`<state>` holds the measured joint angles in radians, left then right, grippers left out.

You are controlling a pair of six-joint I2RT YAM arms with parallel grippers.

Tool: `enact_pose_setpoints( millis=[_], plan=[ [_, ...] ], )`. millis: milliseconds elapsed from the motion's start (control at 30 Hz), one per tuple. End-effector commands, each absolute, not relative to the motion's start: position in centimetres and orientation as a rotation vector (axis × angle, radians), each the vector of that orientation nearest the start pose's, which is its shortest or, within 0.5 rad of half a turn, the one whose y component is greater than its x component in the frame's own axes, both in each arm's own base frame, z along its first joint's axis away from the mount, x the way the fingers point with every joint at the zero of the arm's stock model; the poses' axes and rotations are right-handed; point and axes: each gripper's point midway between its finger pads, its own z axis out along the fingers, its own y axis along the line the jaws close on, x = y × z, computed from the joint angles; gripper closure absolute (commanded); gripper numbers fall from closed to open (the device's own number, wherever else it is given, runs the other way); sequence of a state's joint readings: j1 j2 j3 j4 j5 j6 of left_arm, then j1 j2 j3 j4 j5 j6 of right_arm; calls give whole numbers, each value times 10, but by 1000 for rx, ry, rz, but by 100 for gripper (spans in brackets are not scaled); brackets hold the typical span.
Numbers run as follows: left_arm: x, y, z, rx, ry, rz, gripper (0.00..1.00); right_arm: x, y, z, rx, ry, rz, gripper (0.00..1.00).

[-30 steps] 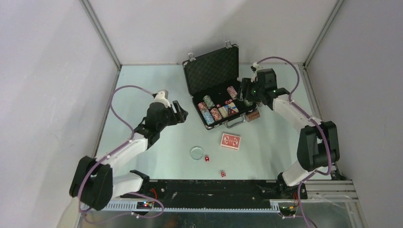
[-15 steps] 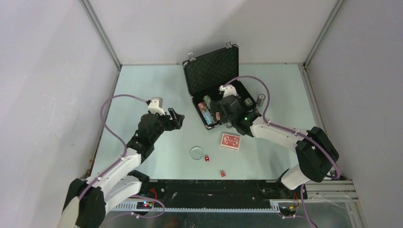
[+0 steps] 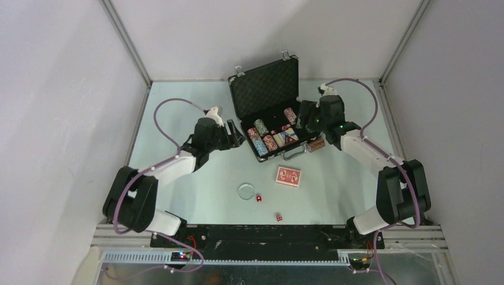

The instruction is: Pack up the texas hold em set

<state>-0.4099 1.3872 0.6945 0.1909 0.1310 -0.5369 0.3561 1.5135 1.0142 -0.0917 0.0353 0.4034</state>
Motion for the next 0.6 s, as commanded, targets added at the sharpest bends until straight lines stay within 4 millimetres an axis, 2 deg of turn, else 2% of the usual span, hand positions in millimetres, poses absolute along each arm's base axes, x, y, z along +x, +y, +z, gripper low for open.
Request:
enact_pose_setpoints(
  millis=[0,33,67,100,133,300,500,567],
  plan=[
    [365,-214,116,-180,2170,-809,27,412,163,183,44,2099,501,8],
    [373,-215,118,-230,2162,-817,27,412,163,185,39,2097,499,8],
    [379,-214,109,-261,2174,-811,27,411,162,185,39,2097,499,9],
    [387,-216,113,-298,2161,-828,28,411,162,185,38,2099,499,9],
    [393,-216,104,-321,2176,-824,29,409,162,185,34,2102,499,11],
    [423,-217,82,-434,2213,-768,30,404,157,191,30,2100,479,13],
    [442,-215,64,-522,2259,-698,33,394,153,200,27,2070,480,13],
    [446,-211,61,-551,2253,-685,37,392,154,204,28,2055,493,13]
  ],
)
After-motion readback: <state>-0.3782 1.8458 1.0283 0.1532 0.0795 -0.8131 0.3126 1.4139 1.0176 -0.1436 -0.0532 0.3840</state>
